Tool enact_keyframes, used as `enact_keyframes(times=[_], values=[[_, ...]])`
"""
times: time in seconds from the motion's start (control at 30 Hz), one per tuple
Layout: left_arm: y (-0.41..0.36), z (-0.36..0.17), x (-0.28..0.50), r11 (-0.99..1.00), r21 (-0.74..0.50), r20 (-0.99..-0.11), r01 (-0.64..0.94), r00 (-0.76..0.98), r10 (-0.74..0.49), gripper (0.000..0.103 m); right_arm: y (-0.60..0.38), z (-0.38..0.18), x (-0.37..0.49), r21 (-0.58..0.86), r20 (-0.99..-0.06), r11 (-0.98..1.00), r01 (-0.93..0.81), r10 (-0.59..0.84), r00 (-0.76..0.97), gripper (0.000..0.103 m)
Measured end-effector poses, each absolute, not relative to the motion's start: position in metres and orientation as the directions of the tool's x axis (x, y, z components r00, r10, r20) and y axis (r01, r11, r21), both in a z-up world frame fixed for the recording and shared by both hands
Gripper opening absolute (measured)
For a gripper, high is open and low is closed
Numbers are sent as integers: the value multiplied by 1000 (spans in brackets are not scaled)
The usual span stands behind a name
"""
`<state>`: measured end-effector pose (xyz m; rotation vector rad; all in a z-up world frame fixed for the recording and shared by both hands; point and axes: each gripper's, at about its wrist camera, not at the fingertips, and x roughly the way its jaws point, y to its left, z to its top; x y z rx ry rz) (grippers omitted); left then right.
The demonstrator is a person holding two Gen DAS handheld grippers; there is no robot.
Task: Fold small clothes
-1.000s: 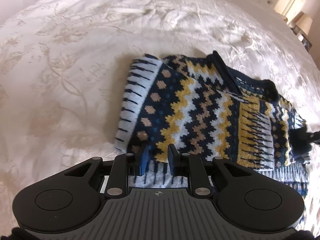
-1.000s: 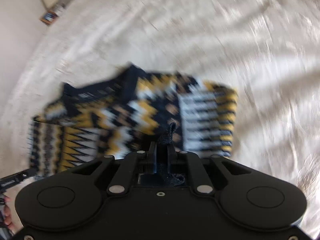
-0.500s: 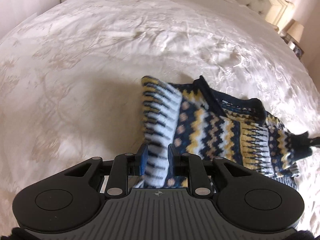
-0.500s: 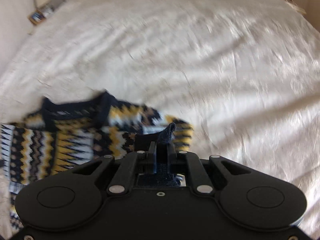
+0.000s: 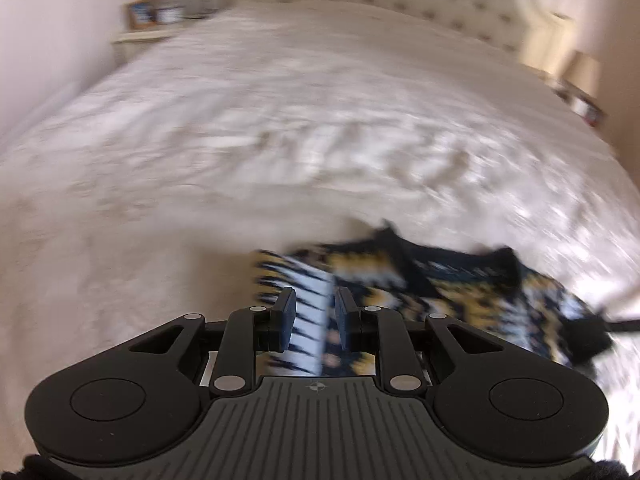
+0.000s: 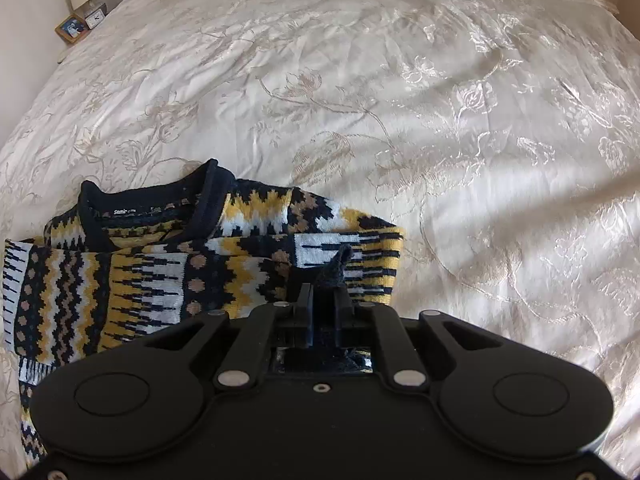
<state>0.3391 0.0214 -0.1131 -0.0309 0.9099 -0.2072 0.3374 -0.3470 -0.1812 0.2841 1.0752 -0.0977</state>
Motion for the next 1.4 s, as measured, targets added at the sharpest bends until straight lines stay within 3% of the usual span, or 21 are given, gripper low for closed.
enact_keyframes(times=[0.13,0.27,0.33,0.53,0.7,0.8,0.87,1.03,1.17,1.2,1.27,1.4], values=[[6,-143,353,953,-119,-818,279,516,-253,21,-347,-185,336,188,-882,955,229,62,466,17],[33,-186,380,990,-57,-884,127,455,-109,20,-351,-187,336,192,-885,952,237,64,461,18],[46,-201,390,993,-60,-903,98,419,-96,18,-353,-188,336,232,-879,943,238,99,466,18],[42,-185,386,989,-40,-886,145,452,-102,18,-346,-192,336,223,-880,947,230,95,466,18],[46,-170,373,996,-6,-865,91,499,-51,18,-352,-194,334,242,-879,936,255,101,465,26],[45,-161,366,994,-36,-841,105,535,-87,19,-354,-193,334,251,-875,934,254,106,472,26],[40,-167,368,990,-25,-857,136,508,-91,19,-354,-196,336,221,-885,940,260,81,459,31],[48,-196,381,995,-40,-893,90,443,-76,19,-363,-204,338,182,-902,933,310,34,430,31],[44,-182,376,996,-39,-880,85,469,-75,20,-366,-191,329,174,-890,933,314,12,457,31],[41,-177,373,995,-39,-876,89,476,-77,20,-363,-186,326,169,-884,937,306,7,467,33],[38,-167,362,995,-57,-869,86,487,-92,21,-355,-176,321,170,-871,944,281,11,491,46],[28,-162,339,987,-111,-865,117,477,-154,30,-326,-166,317,178,-851,967,180,59,521,51]])
